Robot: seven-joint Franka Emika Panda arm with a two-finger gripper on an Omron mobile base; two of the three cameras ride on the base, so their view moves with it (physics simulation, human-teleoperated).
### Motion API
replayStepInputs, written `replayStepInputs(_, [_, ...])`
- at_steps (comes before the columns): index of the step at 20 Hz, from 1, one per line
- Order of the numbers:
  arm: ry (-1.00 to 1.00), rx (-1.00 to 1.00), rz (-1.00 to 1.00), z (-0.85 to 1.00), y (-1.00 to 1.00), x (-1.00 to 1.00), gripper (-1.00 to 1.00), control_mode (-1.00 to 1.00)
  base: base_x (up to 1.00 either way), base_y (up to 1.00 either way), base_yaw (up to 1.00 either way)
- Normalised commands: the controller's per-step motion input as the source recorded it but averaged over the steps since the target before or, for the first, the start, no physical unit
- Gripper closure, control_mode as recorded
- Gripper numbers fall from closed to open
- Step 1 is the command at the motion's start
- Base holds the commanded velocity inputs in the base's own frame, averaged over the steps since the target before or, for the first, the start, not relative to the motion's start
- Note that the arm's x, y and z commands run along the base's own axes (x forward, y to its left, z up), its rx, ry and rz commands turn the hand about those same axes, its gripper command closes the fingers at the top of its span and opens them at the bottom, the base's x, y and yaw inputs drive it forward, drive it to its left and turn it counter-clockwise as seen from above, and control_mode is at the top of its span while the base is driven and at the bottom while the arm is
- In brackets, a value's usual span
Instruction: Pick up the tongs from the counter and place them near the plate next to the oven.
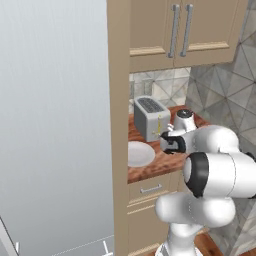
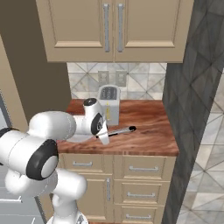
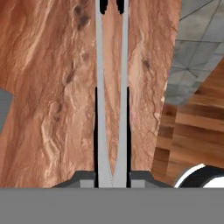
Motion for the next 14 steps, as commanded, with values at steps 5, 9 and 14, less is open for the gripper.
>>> replayStepInputs(5, [0.00,0.00,0.00,-0.29,0.08,0.30,1.00,-1.00,0.00,0.00,0.00])
replayStepInputs(9, [0.00,0.00,0.00,-0.37,0.06,0.20,1.00,-1.00,0.00,0.00,0.00])
replayStepInputs(14, [0.00,0.01,0.00,-0.29,0.00,0.32,1.00,-1.00,0.00,0.00,0.00])
